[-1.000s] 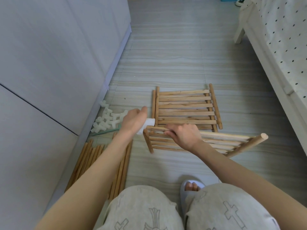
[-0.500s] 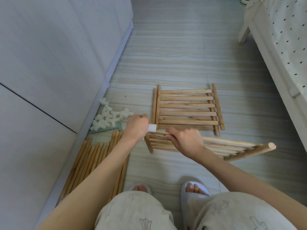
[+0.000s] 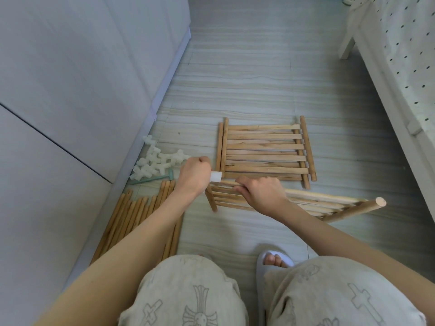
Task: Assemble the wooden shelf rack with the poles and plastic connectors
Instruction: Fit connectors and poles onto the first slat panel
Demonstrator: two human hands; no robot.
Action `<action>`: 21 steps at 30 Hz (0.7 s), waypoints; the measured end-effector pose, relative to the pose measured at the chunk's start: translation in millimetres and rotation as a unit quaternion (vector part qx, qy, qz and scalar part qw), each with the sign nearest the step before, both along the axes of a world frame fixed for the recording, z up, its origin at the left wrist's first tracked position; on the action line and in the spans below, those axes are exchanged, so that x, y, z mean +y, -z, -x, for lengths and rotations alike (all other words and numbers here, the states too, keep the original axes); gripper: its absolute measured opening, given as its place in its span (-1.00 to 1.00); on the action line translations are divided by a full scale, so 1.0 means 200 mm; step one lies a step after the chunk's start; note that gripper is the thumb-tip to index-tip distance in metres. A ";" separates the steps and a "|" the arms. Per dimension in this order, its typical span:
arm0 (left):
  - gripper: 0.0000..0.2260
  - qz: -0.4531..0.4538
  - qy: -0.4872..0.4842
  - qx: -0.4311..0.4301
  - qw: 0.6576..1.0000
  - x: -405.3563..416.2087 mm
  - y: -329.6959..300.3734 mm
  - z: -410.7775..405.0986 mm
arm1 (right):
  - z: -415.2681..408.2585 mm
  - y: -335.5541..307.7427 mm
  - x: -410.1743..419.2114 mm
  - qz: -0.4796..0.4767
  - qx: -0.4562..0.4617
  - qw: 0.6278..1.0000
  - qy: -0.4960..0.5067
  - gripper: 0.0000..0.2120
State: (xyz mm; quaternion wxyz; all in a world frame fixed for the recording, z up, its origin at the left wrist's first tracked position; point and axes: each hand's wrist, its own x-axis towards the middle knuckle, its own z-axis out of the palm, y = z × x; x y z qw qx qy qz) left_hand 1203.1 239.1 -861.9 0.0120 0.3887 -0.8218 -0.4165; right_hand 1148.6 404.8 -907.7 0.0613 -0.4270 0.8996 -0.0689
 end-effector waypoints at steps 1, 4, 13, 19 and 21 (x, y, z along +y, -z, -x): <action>-0.61 0.007 0.000 -0.003 1.000 0.00 -0.01 0.01 | 0.01 -0.01 0.00 -0.005 -0.004 1.000 -0.001 -0.65; -0.62 0.004 0.004 -0.015 1.000 0.00 -0.02 0.03 | 0.02 -0.04 -0.01 -0.016 -0.027 1.000 -0.002 -0.66; -0.62 -0.258 0.002 0.081 0.963 -0.08 0.04 0.07 | 0.10 -0.03 -0.05 -0.005 -0.032 0.999 0.004 -0.67; -0.81 -0.197 -0.080 0.008 0.977 -0.30 0.40 -0.10 | 0.22 -0.04 -0.15 0.012 -0.012 1.000 -0.002 -0.67; -0.76 -0.095 -0.036 -0.090 0.991 -0.34 0.58 -0.20 | 0.23 -0.01 -0.17 0.017 0.009 1.000 0.006 -0.66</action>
